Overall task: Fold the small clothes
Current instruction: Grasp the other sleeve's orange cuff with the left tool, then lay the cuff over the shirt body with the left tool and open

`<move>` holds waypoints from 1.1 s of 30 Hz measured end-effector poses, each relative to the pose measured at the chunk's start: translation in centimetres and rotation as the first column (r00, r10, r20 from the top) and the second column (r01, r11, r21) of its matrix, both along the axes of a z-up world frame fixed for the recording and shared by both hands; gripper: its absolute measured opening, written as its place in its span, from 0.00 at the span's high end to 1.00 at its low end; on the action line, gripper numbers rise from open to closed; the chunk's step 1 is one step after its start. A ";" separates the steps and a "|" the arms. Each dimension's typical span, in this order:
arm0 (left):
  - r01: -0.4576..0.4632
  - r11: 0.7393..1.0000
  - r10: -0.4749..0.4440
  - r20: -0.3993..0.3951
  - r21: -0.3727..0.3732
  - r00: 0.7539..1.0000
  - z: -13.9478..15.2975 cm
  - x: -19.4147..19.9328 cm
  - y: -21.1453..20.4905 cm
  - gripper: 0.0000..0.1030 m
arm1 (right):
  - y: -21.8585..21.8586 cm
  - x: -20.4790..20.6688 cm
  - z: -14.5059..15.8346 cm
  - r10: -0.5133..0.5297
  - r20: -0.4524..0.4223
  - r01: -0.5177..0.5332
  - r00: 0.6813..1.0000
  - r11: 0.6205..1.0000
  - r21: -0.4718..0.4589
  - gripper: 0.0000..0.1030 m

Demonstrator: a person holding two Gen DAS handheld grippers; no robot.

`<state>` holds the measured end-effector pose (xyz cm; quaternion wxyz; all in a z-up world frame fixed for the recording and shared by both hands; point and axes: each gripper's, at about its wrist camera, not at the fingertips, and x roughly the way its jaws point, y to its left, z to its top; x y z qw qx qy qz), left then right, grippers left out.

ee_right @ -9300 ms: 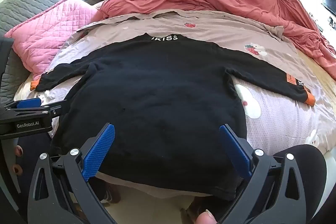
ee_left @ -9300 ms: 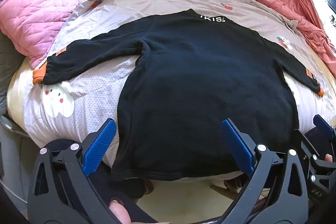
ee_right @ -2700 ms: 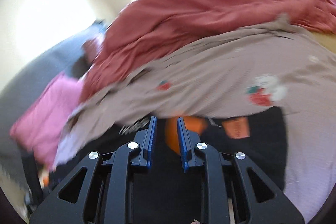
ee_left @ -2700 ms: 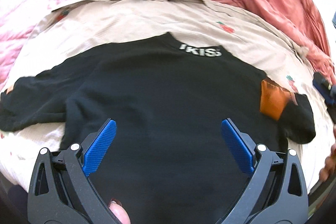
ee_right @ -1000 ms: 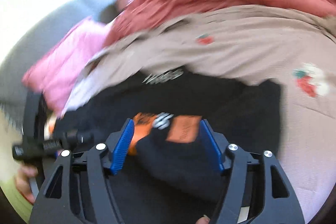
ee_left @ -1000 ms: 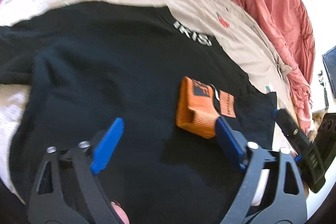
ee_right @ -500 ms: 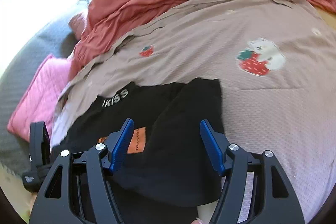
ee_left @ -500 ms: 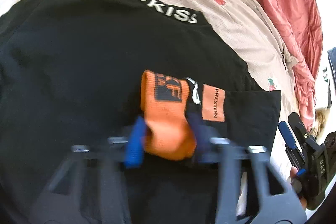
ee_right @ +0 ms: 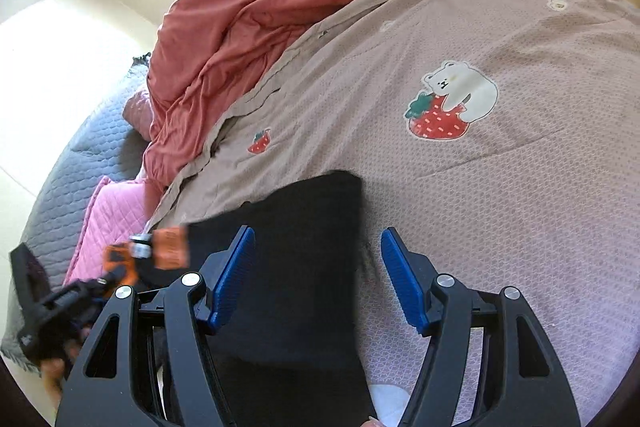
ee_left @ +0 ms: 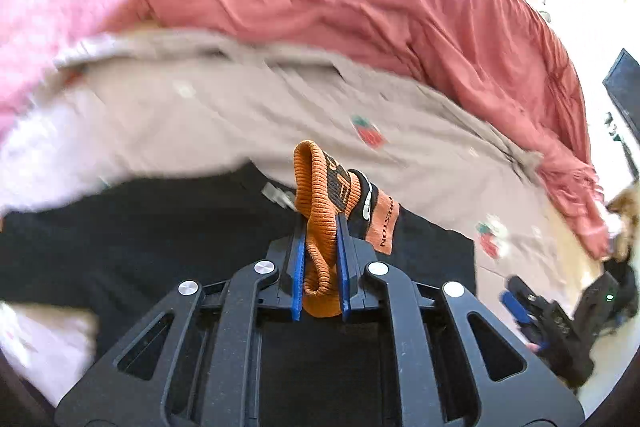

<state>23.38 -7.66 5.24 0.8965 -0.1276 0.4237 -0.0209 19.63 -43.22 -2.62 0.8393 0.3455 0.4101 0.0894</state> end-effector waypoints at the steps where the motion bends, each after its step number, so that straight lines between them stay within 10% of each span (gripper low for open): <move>1: -0.012 1.000 0.012 0.002 0.018 1.000 0.0 0.1 0.6 0.94 | 0.2 0.1 0.0 0.009 -0.003 -0.009 1.000 1.000 -0.005 0.37; 15: -0.136 0.990 0.140 -0.181 0.032 0.974 -8.2 0.3 8.9 0.94 | 8.3 0.4 -0.8 0.220 -0.025 -0.218 0.975 0.932 -0.289 0.37; 24: -0.163 0.986 0.167 -0.176 0.040 0.970 -8.8 -0.6 12.7 0.89 | 14.5 0.1 -4.0 0.390 -0.159 -0.421 0.907 0.817 -0.394 0.38; 33: -0.106 0.994 0.107 -0.151 0.013 0.983 -8.5 -2.5 11.5 0.82 | 14.0 0.1 -3.0 0.387 -0.117 -0.398 0.915 0.814 -0.422 0.38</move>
